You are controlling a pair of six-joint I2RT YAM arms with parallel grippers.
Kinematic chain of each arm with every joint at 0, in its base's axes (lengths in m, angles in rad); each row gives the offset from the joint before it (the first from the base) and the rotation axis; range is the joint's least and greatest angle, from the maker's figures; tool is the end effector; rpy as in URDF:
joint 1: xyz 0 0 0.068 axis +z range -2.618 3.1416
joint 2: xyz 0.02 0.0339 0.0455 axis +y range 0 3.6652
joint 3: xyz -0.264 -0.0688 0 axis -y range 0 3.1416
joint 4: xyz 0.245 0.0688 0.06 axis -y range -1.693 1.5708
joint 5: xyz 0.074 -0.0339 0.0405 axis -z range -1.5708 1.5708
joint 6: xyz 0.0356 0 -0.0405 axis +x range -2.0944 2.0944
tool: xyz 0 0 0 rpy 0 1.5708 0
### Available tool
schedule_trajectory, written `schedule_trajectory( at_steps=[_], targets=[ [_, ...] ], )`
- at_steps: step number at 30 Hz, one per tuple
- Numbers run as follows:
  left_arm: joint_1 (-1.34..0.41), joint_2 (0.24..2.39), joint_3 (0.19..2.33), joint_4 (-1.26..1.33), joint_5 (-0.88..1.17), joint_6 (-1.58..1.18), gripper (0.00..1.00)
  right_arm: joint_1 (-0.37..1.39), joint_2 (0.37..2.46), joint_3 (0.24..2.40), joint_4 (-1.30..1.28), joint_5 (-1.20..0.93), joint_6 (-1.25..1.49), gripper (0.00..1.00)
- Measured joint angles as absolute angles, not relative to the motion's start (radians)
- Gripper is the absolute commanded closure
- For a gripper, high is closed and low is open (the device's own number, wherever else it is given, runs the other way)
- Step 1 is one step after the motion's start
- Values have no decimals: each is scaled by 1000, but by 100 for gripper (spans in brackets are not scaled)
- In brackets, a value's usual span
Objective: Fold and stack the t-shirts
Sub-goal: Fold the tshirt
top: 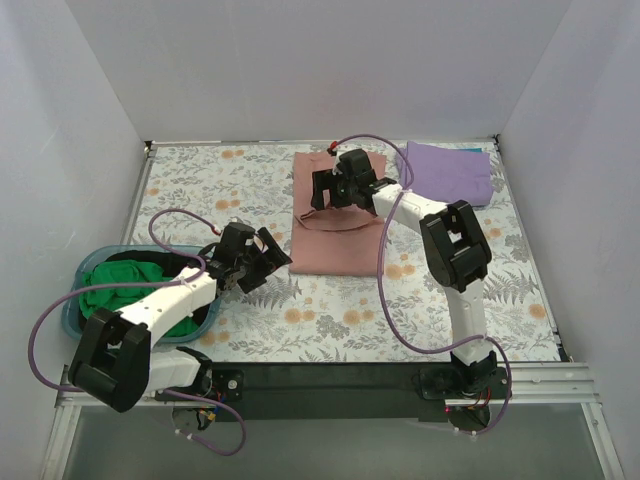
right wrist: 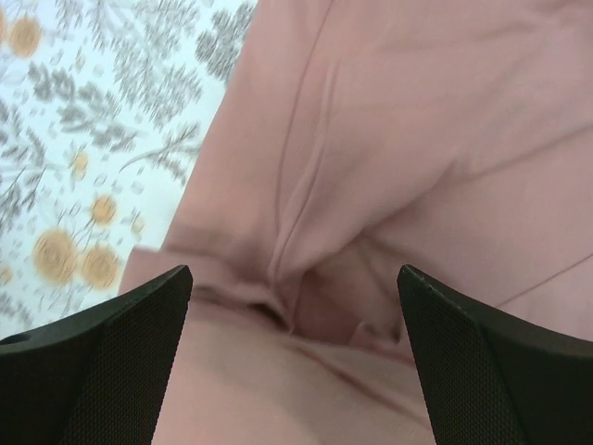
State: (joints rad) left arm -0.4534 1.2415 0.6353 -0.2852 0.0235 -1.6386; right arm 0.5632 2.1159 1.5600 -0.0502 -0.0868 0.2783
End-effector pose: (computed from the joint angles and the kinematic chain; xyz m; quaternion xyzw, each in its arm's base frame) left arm 0.2145 -0.1054 0.1878 -0.5233 0.7842 -0.2939 0.1573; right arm 0.4098 0.2624 0.1986 -0.1456 0.8733 0.2244 0.4073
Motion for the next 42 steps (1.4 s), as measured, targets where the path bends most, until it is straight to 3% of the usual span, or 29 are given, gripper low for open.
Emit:
schedule_trajectory(
  at_steps=[6,15,27,42],
  targets=[
    [-453,1267,636,-283,45,-1639,5,523,2115,1590,-48,-76,248,2],
    [-453,1317,632,-212,119,-1643,5,564,1808,1266,-21,-225,275,2],
    [-453,1333,627,-155,146,-1643,5,595,1955,1217,36,-308,356,2],
    [-453,1311,594,-181,115,-1643,4,588,2052,1314,170,-74,327,2]
  ],
)
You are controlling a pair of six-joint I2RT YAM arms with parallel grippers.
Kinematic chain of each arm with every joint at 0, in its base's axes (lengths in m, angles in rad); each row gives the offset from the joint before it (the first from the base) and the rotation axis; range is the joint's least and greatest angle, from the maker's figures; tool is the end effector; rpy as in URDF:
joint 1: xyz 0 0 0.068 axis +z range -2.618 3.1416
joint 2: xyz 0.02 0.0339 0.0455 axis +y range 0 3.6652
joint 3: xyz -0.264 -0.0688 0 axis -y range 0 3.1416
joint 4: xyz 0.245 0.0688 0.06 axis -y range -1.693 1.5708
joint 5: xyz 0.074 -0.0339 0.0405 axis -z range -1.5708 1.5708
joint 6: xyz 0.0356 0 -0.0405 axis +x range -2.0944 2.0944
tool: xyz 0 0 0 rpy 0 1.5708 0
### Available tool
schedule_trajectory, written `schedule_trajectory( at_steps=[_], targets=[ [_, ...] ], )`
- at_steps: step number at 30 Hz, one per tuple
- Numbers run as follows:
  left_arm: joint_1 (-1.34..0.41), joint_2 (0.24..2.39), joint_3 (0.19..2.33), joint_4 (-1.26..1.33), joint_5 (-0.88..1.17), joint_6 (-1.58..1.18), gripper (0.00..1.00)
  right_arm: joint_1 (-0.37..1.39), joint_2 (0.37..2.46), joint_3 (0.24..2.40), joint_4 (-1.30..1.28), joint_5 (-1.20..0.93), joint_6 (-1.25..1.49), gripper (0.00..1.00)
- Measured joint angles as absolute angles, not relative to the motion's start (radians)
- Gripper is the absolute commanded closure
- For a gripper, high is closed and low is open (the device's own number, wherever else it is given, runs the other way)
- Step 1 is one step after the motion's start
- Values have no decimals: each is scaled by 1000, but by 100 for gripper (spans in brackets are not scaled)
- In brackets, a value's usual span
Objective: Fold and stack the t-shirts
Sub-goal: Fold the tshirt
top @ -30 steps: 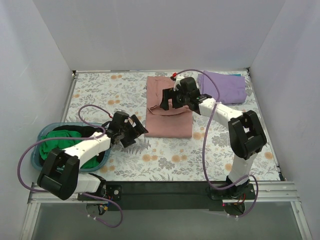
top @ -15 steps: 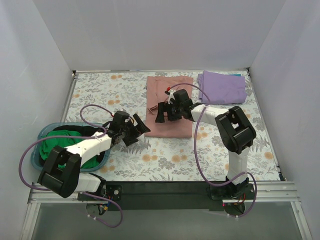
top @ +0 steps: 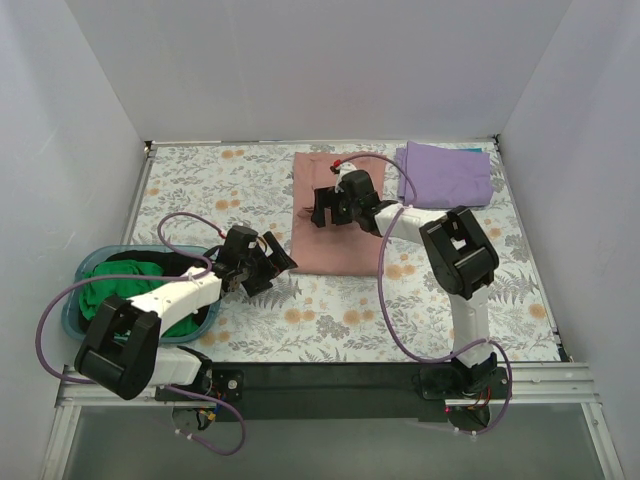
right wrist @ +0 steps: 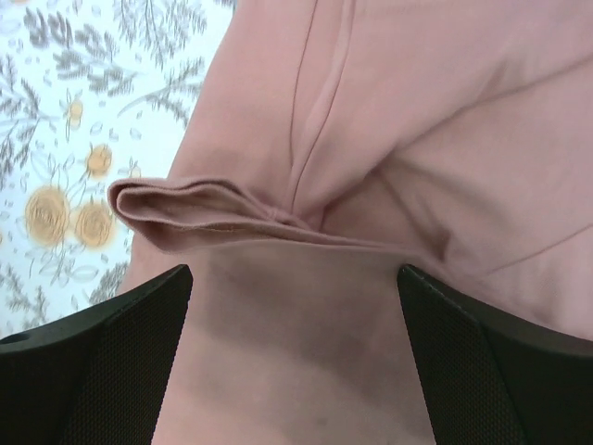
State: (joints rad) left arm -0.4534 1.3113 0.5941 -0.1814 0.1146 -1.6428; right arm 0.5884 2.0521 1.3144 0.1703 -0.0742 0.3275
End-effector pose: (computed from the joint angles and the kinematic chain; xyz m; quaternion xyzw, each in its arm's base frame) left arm 0.2180 -0.1107 0.1673 -0.5124 0.7913 -0.3123 0.1175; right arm 0.3780 0.2554 0.1683 -0.1317 0.8664 0.2416 0.4167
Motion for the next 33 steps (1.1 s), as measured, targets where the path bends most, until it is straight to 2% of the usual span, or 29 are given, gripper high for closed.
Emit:
schedule_trajectory(
  at_steps=[7,12,18,23,28,33],
  targets=[
    [-453,1313,594,-188,108,-1642,4,564,2079,1403,226,-29,304,2],
    [-453,1343,598,-189,109,-1641,4,546,2017,1372,228,-31,319,2],
    [-453,1419,650,-184,110,-1637,17,537,1674,1082,159,-21,344,2],
    [-453,1499,725,-178,112,-1615,18,532,1423,820,115,-27,383,2],
    [-453,1587,875,-188,83,-1570,16,529,1330,649,38,-49,413,2],
    [-453,1670,1031,-198,61,-1527,16,529,1244,585,-26,-51,421,1]
  ],
)
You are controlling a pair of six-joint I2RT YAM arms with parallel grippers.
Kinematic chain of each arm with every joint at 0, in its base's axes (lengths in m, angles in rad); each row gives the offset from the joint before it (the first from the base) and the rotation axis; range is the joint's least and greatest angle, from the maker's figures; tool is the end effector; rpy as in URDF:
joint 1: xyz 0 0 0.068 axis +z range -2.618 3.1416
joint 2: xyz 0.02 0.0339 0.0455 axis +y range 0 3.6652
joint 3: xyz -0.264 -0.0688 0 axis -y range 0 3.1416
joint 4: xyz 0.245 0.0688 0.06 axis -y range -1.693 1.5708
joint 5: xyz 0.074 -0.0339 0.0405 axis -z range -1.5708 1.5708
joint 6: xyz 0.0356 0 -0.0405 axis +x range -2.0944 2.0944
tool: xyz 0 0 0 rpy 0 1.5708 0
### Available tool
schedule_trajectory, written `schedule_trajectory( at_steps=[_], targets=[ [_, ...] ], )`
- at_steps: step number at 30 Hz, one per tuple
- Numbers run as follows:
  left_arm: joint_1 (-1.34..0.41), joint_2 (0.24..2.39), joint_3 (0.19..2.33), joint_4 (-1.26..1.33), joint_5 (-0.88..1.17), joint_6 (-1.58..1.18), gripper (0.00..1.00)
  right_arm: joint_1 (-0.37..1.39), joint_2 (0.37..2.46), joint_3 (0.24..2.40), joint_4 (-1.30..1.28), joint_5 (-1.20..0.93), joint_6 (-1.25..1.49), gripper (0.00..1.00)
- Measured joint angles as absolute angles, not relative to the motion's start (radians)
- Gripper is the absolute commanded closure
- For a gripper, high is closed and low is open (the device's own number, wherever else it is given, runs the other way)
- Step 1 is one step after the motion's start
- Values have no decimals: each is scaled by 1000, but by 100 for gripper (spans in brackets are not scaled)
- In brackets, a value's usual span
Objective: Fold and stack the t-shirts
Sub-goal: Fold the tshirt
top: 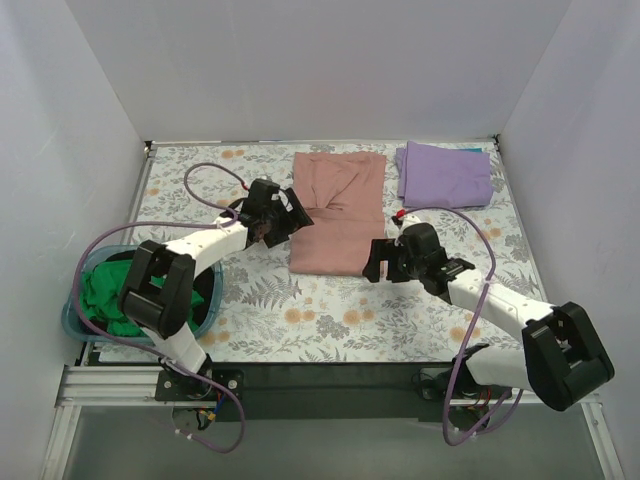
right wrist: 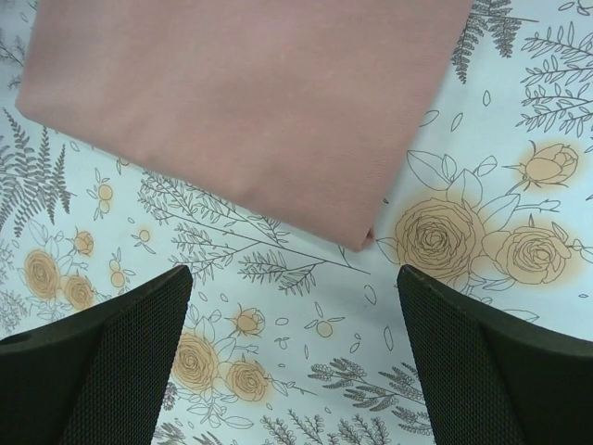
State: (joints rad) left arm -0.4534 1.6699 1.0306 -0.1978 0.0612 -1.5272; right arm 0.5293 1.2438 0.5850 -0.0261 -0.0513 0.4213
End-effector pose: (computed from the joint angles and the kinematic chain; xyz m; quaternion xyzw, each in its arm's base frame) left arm 0.3154 -0.1561 0.1968 -0.4678 0.8074 -0.3154 0.1727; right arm 0.2153 0.1281 0.1917 -0.0597 0.9013 0.2167 0.3704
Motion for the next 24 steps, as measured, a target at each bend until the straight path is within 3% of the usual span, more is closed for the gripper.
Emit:
schedule_trajectory(
  at_steps=[12,24],
  targets=[
    [-453,1990,1306,-191,164,-1464,16,529,1134,569,-73,-39,442,2],
    [-439,2233,1704,-267,59,-1390,16,529,1102,538,-130,-7,440,2]
  ],
)
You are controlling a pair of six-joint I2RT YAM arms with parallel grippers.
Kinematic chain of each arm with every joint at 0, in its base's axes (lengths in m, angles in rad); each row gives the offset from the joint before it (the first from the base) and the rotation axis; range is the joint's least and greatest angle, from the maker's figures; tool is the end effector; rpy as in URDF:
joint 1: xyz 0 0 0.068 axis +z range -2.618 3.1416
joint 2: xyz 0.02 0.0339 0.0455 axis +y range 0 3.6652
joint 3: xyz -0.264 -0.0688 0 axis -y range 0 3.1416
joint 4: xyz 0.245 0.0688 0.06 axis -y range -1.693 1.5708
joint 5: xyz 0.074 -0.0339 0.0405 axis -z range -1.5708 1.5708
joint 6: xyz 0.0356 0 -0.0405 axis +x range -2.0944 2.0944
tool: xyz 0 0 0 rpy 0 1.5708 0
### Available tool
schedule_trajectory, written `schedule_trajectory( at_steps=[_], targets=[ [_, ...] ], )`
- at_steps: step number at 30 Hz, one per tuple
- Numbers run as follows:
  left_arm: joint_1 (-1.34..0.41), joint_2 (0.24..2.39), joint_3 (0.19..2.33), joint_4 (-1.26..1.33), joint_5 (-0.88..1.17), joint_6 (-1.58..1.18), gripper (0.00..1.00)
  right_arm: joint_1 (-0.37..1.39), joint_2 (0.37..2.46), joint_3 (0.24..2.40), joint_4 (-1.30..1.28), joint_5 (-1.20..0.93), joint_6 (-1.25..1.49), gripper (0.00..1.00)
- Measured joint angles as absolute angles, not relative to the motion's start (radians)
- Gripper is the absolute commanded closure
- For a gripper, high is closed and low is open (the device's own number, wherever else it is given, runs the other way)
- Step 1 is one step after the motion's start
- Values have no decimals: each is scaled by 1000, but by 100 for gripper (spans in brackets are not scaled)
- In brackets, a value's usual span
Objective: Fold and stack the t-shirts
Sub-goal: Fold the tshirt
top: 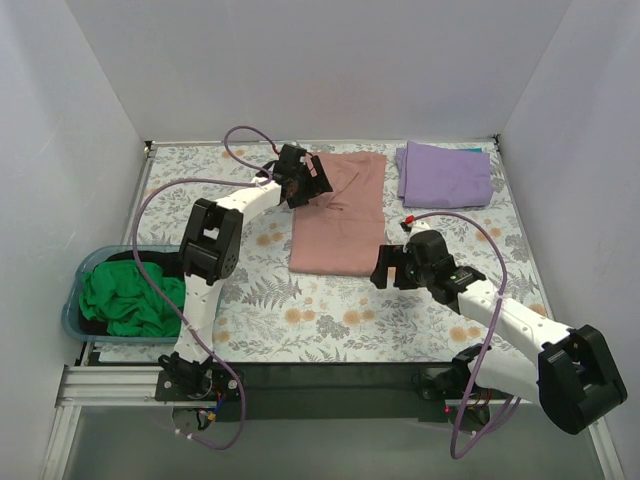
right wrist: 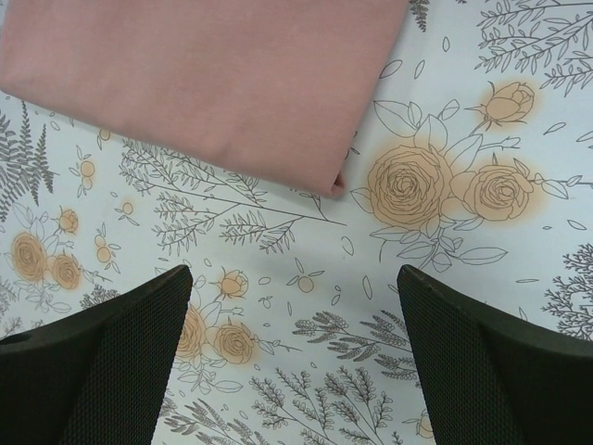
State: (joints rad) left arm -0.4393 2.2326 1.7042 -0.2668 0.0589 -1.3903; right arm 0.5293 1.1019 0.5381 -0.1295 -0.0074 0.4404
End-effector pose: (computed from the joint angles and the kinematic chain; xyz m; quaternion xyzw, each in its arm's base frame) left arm 0.4523 -0.2149 0.1719 -0.4137 0.8278 -0.3162 0.2090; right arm 0.1933 0.1134 0.1987 -0.0418 0.9043 0.2010 0.3743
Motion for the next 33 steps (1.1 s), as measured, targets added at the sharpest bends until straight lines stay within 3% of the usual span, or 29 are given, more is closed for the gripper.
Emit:
schedule_trajectory(
  at_steps=[8,10,16,21,26,29,33],
  targets=[
    [-416,2263,1800,-392,51,-1367,10,524,1070,538,-162,15,443,2],
    [-414,2173,1715,-389,51,-1366,5,524,1071,538,-164,18,451,2],
    [-418,1686,1229,-292,41,-1413,4,521,1112,544,-163,20,496,4],
    [-445,1480,967,-238,31,-1467,4,517,1156,550,-153,19,530,11],
    [-486,1481,815,-236,40,-1509,18,517,1244,562,-94,-1,561,21],
    [-494,1491,779,-226,54,-1525,26,517,1315,574,-63,-16,574,37],
    [-502,1549,778,-187,70,-1538,50,517,1393,591,-1,-33,596,47]
  ],
)
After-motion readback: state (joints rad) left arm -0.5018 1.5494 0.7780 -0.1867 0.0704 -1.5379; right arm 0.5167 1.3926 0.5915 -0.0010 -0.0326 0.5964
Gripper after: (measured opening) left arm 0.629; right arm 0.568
